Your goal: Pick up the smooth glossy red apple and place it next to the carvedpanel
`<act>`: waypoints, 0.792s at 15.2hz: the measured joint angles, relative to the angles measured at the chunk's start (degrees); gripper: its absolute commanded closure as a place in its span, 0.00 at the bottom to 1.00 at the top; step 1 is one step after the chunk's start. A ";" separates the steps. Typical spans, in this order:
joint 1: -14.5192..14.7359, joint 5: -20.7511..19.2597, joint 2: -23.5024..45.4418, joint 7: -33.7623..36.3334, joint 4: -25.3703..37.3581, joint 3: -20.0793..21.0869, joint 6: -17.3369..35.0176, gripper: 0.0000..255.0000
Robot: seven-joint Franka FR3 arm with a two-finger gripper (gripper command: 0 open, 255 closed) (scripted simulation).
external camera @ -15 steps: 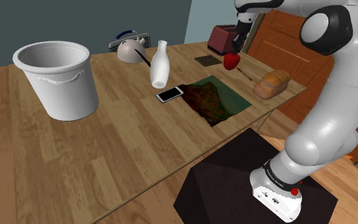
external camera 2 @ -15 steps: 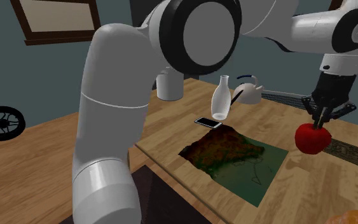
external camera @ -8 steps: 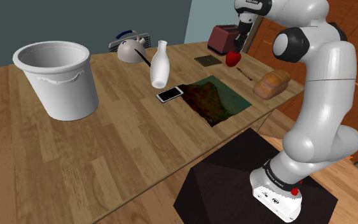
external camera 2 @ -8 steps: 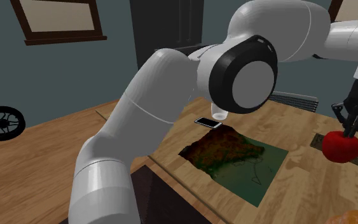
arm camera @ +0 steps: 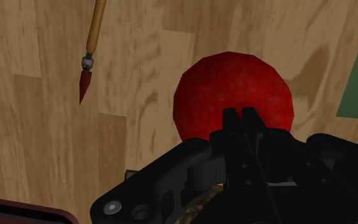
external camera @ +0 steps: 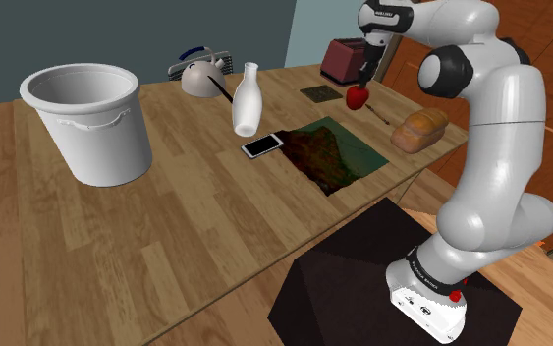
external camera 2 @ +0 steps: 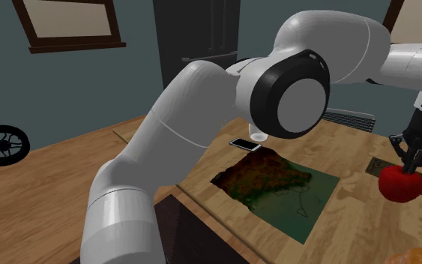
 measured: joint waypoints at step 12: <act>0.33 0.00 -0.03 0.17 -5.31 0.06 5.26 1.00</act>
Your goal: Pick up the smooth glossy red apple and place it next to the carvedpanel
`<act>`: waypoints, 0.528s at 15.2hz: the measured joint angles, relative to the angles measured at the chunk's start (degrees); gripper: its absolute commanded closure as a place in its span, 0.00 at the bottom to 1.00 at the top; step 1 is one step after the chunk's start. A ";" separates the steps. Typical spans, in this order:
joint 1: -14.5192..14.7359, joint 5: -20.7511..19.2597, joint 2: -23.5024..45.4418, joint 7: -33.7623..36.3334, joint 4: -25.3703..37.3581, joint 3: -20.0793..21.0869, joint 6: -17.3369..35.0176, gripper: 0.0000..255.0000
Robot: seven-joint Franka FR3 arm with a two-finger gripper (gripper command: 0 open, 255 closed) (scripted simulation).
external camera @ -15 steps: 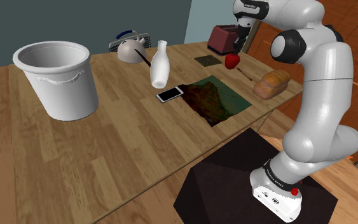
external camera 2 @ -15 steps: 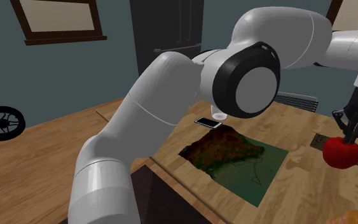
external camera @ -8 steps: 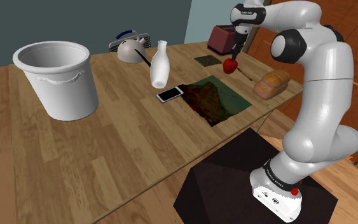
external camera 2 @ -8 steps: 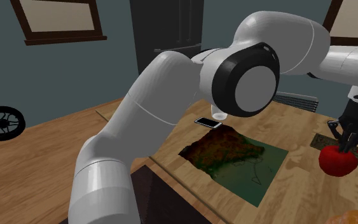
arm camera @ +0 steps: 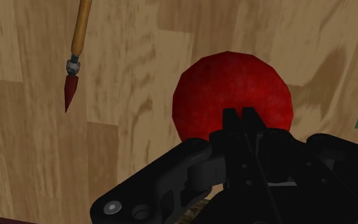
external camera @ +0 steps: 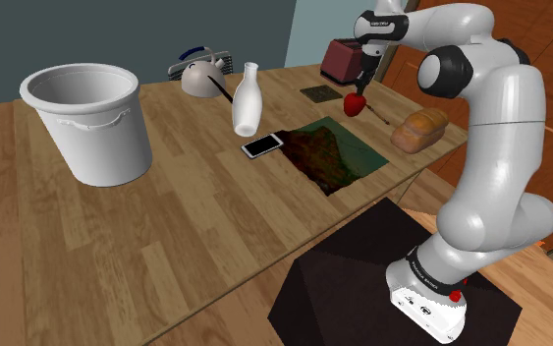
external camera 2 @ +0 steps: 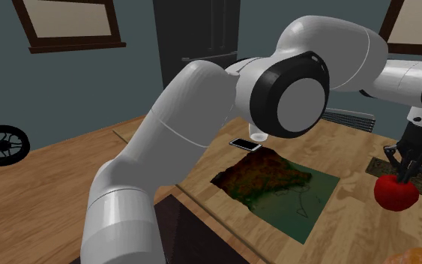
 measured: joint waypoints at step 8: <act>0.03 -0.06 -0.43 -0.02 0.21 -0.04 -0.63 0.00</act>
